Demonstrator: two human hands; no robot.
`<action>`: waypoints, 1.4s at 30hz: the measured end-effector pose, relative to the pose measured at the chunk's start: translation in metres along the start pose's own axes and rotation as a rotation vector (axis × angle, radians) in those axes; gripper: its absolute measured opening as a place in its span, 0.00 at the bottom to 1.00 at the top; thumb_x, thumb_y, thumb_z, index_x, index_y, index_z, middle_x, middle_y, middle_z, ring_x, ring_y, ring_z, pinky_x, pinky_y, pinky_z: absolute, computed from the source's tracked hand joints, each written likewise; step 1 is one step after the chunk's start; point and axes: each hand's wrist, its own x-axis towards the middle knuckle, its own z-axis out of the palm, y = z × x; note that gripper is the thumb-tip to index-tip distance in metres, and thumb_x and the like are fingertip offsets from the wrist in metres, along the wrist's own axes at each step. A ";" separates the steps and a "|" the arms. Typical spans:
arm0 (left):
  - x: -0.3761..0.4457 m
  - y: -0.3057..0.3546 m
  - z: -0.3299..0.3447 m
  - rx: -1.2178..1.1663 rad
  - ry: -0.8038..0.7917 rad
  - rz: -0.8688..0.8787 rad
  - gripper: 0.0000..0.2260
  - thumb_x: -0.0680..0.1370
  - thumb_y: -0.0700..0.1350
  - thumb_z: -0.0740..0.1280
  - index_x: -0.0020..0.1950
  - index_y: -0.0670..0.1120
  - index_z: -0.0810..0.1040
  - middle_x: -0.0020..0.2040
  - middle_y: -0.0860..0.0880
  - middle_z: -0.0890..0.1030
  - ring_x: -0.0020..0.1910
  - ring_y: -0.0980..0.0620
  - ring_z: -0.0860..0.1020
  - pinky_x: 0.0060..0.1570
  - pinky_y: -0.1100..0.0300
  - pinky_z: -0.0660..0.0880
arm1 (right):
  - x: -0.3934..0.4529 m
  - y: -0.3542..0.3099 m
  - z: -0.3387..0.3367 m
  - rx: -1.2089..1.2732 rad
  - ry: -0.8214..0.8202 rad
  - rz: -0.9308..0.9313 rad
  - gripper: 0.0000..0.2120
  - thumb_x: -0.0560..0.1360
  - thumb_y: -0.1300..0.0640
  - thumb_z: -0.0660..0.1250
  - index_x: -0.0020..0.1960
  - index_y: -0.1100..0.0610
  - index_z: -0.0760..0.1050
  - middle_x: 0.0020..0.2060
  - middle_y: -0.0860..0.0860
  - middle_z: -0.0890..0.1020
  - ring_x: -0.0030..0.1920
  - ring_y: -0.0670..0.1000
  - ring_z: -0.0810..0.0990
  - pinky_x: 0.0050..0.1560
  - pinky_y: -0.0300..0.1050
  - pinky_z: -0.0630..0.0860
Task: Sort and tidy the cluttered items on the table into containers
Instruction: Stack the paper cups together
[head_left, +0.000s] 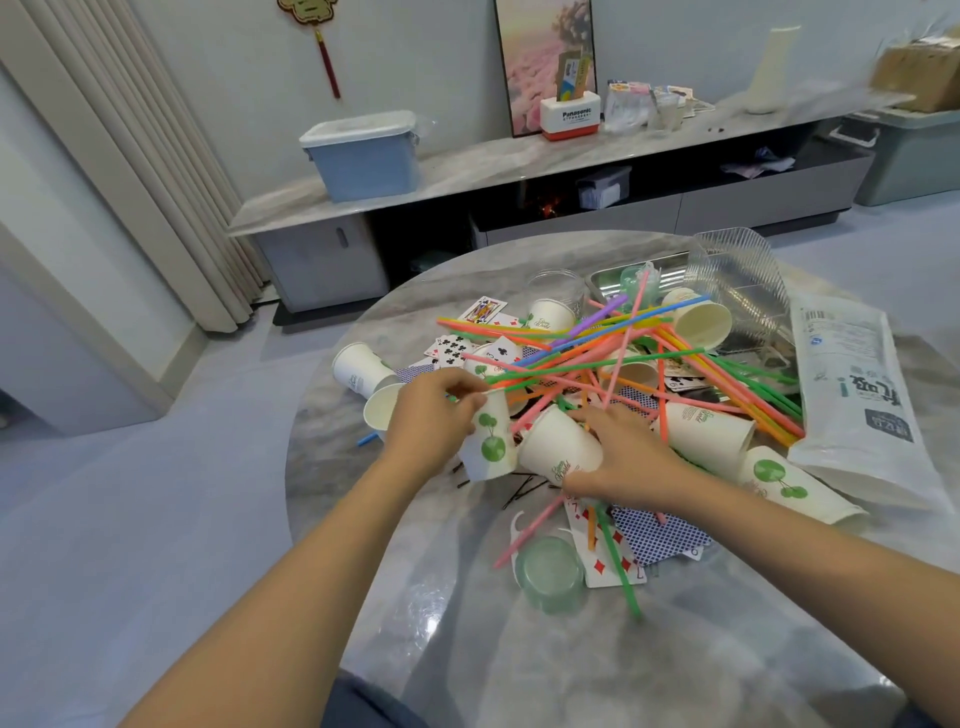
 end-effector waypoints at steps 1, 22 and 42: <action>-0.001 -0.001 0.001 -0.067 0.014 -0.023 0.05 0.76 0.38 0.67 0.46 0.47 0.80 0.39 0.53 0.79 0.26 0.61 0.76 0.30 0.69 0.72 | 0.000 0.000 0.002 -0.003 -0.017 0.008 0.38 0.66 0.47 0.73 0.72 0.49 0.60 0.64 0.54 0.66 0.66 0.56 0.64 0.63 0.50 0.67; -0.008 -0.016 0.000 0.119 -0.055 -0.121 0.10 0.78 0.44 0.65 0.58 0.47 0.81 0.50 0.51 0.80 0.46 0.53 0.78 0.42 0.63 0.71 | 0.001 0.002 0.008 0.113 0.078 -0.142 0.34 0.69 0.50 0.72 0.72 0.50 0.62 0.61 0.49 0.66 0.60 0.47 0.67 0.57 0.39 0.64; -0.013 -0.003 -0.020 -0.177 -0.021 -0.253 0.09 0.80 0.44 0.61 0.44 0.47 0.80 0.31 0.50 0.74 0.34 0.53 0.72 0.32 0.63 0.66 | 0.002 -0.008 0.017 0.197 0.118 -0.215 0.33 0.69 0.51 0.73 0.71 0.50 0.64 0.57 0.47 0.65 0.59 0.45 0.66 0.57 0.37 0.61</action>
